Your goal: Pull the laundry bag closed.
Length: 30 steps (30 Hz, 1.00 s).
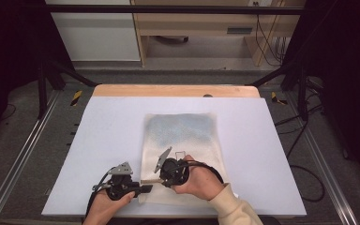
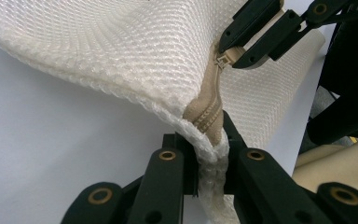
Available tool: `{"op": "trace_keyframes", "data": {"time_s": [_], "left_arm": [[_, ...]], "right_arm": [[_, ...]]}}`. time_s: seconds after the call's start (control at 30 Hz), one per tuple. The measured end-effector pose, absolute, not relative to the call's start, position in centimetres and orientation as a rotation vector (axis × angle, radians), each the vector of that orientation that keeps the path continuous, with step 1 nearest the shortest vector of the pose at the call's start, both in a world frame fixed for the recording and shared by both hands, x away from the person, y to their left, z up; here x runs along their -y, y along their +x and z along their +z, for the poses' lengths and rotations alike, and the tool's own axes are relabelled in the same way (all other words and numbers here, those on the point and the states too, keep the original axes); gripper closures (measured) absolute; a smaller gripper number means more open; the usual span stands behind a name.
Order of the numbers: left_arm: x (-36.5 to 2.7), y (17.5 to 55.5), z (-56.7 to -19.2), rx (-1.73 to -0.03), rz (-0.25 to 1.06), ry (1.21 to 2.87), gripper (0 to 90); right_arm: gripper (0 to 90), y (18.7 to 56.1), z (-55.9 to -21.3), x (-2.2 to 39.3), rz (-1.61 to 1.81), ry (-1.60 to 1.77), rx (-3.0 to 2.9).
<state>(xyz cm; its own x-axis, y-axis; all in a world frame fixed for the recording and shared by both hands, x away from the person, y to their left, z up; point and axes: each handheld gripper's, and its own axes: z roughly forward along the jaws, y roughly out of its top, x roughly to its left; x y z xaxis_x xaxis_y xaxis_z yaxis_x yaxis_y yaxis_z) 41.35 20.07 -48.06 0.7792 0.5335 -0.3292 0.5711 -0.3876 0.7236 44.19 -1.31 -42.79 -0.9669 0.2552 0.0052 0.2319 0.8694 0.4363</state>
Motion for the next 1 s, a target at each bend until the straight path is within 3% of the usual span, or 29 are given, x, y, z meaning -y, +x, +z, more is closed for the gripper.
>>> {"op": "trace_keyframes", "data": {"time_s": [1.0], "left_arm": [[-19.7, 41.3, -47.8, -0.819, -0.024, 2.071, 83.2]], "right_arm": [[82.1, 43.6, -42.8, 3.9, 0.722, 0.459, -2.956]]}}
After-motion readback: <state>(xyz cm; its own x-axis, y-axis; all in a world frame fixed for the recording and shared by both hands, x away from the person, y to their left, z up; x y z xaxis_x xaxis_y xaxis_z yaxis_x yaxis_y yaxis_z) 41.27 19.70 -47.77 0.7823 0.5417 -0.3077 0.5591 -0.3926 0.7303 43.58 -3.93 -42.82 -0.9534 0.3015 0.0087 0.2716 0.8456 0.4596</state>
